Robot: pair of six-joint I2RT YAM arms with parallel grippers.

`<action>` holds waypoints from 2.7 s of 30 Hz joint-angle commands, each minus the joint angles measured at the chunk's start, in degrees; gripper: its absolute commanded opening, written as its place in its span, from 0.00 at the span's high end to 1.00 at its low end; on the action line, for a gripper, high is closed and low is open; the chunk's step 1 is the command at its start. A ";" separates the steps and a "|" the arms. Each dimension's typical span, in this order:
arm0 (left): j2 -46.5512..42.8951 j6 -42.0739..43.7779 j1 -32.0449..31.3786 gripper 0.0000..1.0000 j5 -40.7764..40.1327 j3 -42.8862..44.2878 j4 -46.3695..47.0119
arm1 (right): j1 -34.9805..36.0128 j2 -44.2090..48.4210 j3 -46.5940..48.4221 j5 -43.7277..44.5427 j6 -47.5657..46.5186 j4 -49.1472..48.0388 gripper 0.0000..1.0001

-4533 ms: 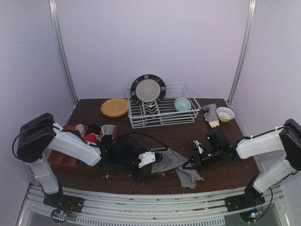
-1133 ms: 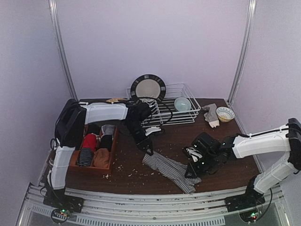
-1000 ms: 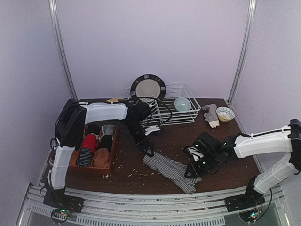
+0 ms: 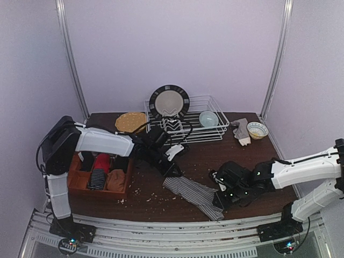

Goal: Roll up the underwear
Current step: Fold the underwear at the center of the board, then rotate the underwear at the center of the board.

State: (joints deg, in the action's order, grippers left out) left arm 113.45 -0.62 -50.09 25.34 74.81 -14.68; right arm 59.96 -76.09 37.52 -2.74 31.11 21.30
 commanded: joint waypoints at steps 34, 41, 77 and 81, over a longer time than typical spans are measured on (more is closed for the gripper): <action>-7.25 2.28 1.35 0.51 -5.94 -1.25 -2.67 | 12.65 -1.96 9.02 2.33 0.05 2.51 0.63; -9.46 -1.76 1.96 0.54 -11.62 -6.39 1.99 | 13.48 -10.96 9.54 2.48 0.99 0.88 0.71; 7.56 -8.20 2.58 0.96 -10.80 1.16 6.00 | -19.78 -12.01 5.21 4.80 -6.06 2.17 0.67; 5.87 -10.79 -0.77 1.00 -9.56 -3.84 9.99 | -22.31 -13.30 7.16 4.34 -6.76 1.89 0.67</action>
State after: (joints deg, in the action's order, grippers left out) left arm 120.70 -7.77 -47.16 13.41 75.90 -7.16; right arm 39.94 -87.29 43.07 1.06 25.65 20.93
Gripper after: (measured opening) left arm 0.009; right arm 0.332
